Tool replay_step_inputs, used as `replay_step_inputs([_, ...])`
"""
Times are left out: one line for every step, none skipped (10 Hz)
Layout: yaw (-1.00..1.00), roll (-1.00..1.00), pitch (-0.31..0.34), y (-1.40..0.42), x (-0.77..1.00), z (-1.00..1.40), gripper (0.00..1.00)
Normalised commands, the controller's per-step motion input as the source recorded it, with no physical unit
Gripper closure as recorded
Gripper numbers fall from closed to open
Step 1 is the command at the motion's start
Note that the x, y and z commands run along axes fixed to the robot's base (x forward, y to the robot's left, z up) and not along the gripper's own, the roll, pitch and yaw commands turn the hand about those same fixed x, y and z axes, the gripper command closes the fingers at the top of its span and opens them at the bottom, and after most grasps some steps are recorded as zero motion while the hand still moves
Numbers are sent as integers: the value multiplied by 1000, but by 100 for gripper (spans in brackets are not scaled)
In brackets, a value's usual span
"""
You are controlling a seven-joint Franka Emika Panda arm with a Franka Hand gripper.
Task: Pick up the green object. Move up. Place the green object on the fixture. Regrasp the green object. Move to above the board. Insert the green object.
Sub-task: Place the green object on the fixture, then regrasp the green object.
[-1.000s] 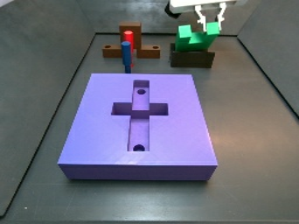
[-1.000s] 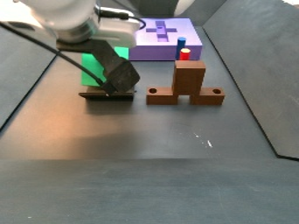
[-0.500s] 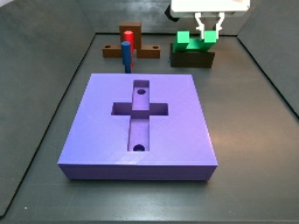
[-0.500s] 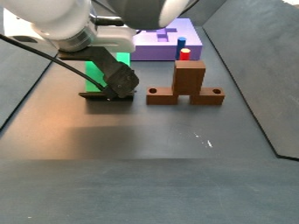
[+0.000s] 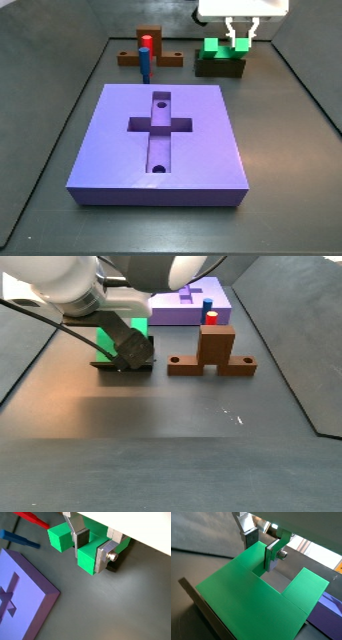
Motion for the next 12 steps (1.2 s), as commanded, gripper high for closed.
replay_step_inputs([0, -91, -206, 0, 0, -203, 100])
replay_step_inputs([0, 0, 0, 0, 0, -74, 100])
replay_step_inputs([0, 0, 0, 0, 0, 0, 100])
replay_step_inputs([0, 0, 0, 0, 0, 0, 0])
replay_step_inputs([134, 923, 0, -154, 0, 443, 0])
replay_step_inputs([314, 994, 0, -126, 100, 569, 0])
replay_step_inputs([389, 1000, 0, -97, 191, 577, 0])
replay_step_inputs([394, 1000, 0, -69, 226, 503, 0])
replay_step_inputs([360, 1000, 9, -40, 211, 363, 0])
replay_step_inputs([346, 1000, 23, -11, 163, 231, 0])
replay_step_inputs([360, 1000, 0, 0, 217, 211, 0])
replay_step_inputs([369, 1000, 0, 0, 254, 200, 0])
